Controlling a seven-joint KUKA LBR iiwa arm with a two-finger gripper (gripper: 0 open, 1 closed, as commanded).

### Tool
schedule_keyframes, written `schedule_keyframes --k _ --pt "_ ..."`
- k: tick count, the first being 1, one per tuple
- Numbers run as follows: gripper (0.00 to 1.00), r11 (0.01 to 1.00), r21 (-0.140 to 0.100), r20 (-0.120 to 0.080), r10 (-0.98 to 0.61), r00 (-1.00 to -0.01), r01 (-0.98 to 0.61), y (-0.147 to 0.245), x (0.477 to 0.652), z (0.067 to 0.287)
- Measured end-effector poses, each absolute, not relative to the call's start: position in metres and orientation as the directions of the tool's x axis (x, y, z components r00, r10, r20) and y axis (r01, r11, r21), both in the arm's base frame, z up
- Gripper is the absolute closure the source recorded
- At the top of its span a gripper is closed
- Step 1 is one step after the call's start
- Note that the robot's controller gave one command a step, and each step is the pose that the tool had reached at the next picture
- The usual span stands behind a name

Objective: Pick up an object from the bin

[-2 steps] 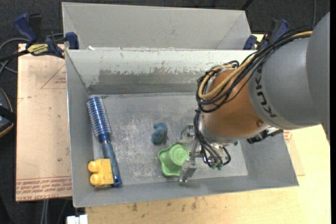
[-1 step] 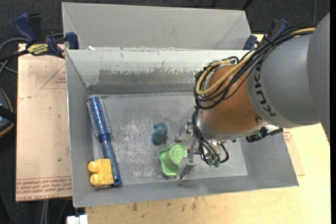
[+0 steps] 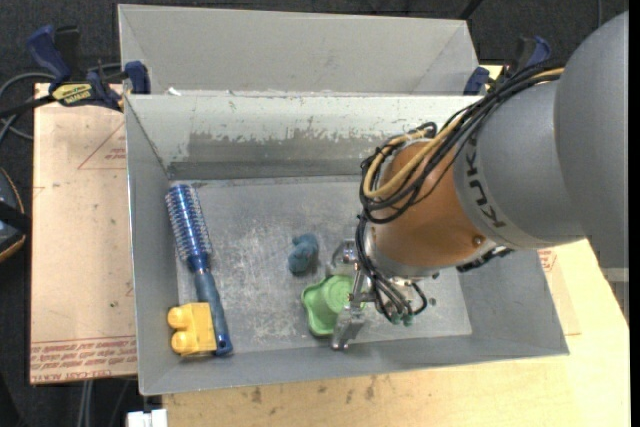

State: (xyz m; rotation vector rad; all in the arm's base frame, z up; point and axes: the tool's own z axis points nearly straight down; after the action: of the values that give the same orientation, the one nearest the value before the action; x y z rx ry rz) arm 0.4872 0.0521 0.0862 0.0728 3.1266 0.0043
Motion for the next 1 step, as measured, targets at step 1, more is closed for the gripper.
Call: schedule_keyframes --k 1 --pt "0.00 1.000 0.001 -0.019 -0.025 -1.000 -0.025 0.0525 0.4937 0.0821"
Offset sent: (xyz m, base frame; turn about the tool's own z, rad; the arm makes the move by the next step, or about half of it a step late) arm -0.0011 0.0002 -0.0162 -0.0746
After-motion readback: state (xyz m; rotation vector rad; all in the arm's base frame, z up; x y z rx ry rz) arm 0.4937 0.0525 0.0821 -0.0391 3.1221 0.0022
